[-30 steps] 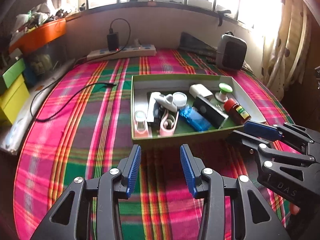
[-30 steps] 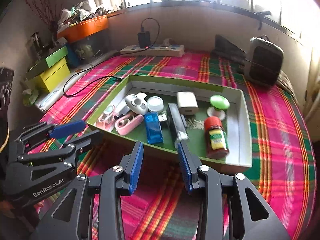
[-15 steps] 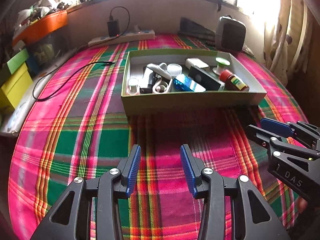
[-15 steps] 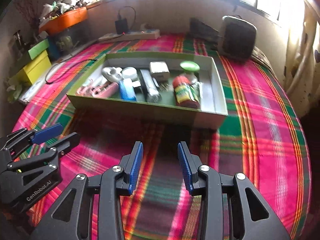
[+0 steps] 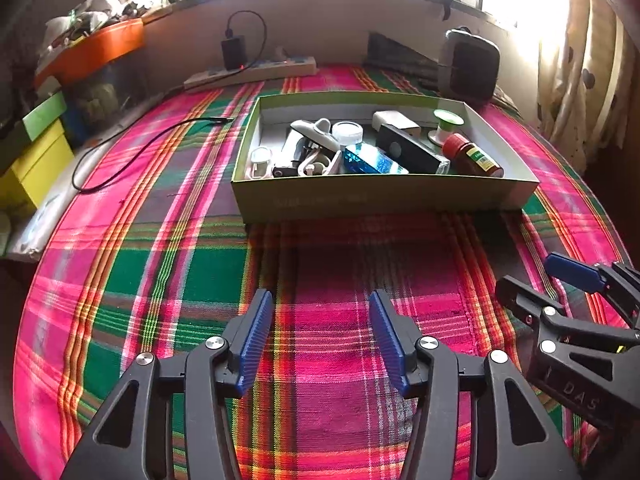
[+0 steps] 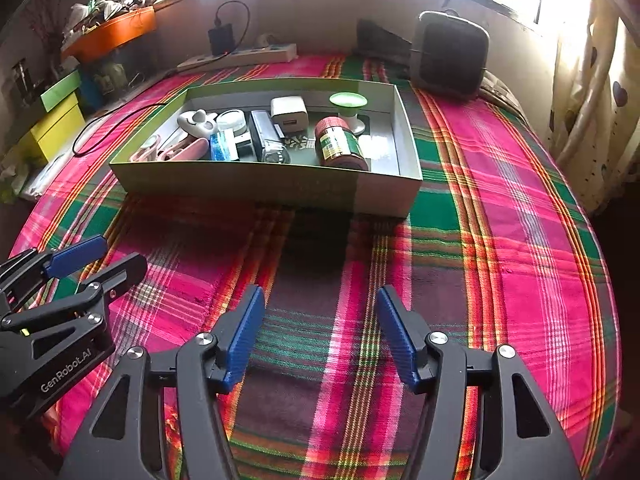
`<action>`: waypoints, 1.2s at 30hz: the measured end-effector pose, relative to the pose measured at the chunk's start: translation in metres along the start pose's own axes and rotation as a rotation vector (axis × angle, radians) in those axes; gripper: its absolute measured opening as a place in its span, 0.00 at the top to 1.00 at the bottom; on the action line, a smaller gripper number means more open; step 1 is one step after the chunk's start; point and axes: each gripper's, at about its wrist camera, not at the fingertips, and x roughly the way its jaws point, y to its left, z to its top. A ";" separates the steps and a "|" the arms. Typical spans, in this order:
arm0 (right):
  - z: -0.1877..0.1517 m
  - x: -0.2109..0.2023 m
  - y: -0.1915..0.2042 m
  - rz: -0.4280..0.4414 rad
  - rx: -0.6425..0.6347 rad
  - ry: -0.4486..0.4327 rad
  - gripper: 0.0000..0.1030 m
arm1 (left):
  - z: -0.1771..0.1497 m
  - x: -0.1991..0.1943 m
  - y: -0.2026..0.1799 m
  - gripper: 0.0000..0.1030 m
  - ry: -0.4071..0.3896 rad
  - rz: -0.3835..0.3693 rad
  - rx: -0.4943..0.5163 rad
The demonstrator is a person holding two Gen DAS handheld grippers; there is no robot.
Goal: Organize rigid objects
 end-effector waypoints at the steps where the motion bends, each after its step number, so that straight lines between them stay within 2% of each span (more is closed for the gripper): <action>1: 0.001 0.000 0.000 -0.003 0.001 0.000 0.39 | 0.000 0.000 0.000 0.51 0.000 -0.001 -0.002; 10: -0.001 0.001 -0.005 -0.001 0.008 -0.013 0.34 | -0.001 0.000 -0.001 0.50 0.000 0.006 0.001; 36: -0.002 0.001 -0.004 -0.004 0.007 -0.014 0.33 | 0.000 0.001 0.000 0.49 0.000 0.005 0.000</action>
